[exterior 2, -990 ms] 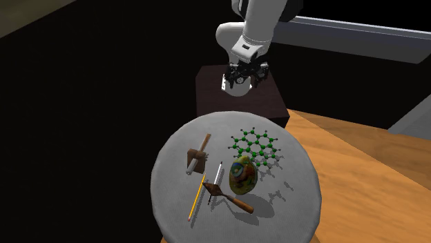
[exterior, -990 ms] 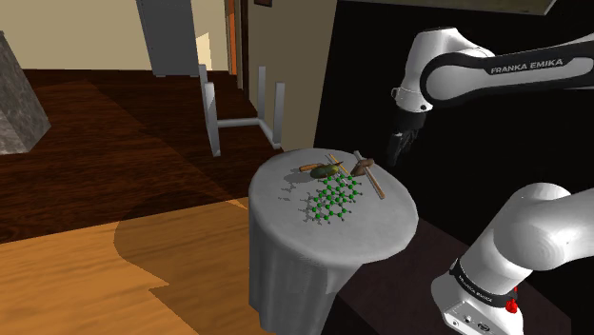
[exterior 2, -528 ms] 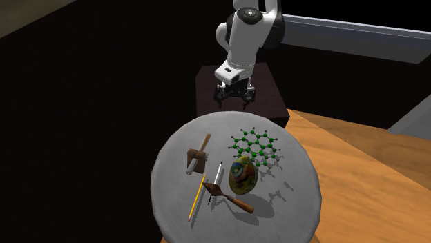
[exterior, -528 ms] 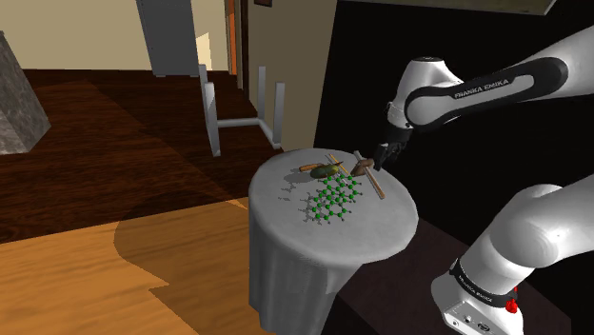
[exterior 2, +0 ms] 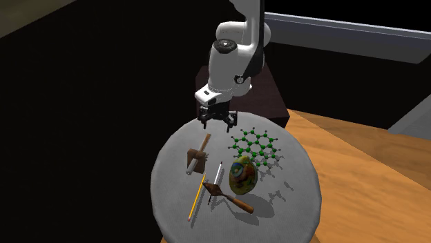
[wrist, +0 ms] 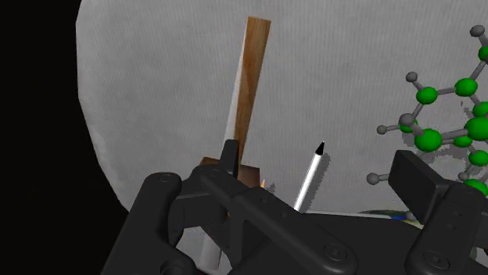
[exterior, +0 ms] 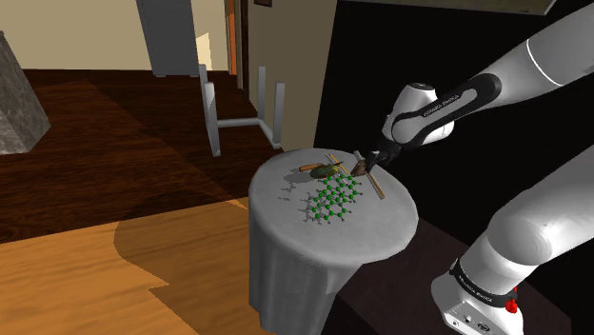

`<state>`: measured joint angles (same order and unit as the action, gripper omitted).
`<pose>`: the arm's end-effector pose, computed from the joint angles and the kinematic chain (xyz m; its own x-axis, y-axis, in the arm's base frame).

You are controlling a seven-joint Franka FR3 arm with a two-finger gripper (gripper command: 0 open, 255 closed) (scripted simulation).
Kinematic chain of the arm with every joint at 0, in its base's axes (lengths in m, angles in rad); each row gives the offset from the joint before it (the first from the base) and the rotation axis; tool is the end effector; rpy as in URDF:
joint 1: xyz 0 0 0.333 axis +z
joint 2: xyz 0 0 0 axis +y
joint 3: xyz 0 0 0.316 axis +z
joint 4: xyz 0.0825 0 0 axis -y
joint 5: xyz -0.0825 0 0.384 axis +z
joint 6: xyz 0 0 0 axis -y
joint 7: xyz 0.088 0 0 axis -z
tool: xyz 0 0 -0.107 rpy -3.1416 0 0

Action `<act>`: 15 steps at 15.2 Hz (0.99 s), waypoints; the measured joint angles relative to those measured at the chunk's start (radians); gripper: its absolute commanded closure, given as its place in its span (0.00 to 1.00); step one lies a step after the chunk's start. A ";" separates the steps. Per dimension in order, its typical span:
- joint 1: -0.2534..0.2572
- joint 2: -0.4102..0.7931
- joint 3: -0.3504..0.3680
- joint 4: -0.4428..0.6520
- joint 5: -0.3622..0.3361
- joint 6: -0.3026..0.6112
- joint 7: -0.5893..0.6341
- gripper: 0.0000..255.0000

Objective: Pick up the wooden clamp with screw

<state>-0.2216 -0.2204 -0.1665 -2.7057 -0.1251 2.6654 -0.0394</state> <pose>0.3879 -0.1521 0.3148 0.9570 -0.2319 0.1742 -0.2433 -0.9688 0.0467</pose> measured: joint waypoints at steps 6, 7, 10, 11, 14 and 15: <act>-0.005 0.263 -0.052 0.088 0.201 0.262 -0.131 0.00; -0.017 0.294 -0.041 0.105 0.260 0.290 -0.169 0.00; -0.051 0.358 -0.004 0.127 0.368 0.346 -0.248 0.00; -0.064 0.373 0.009 0.133 0.391 0.356 -0.268 0.00; -0.105 0.425 0.063 0.143 0.456 0.400 -0.322 0.00; -0.123 0.446 0.085 0.149 0.476 0.416 -0.339 0.00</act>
<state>-0.3444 0.2256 -0.0817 -2.5564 0.3509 3.0811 -0.3782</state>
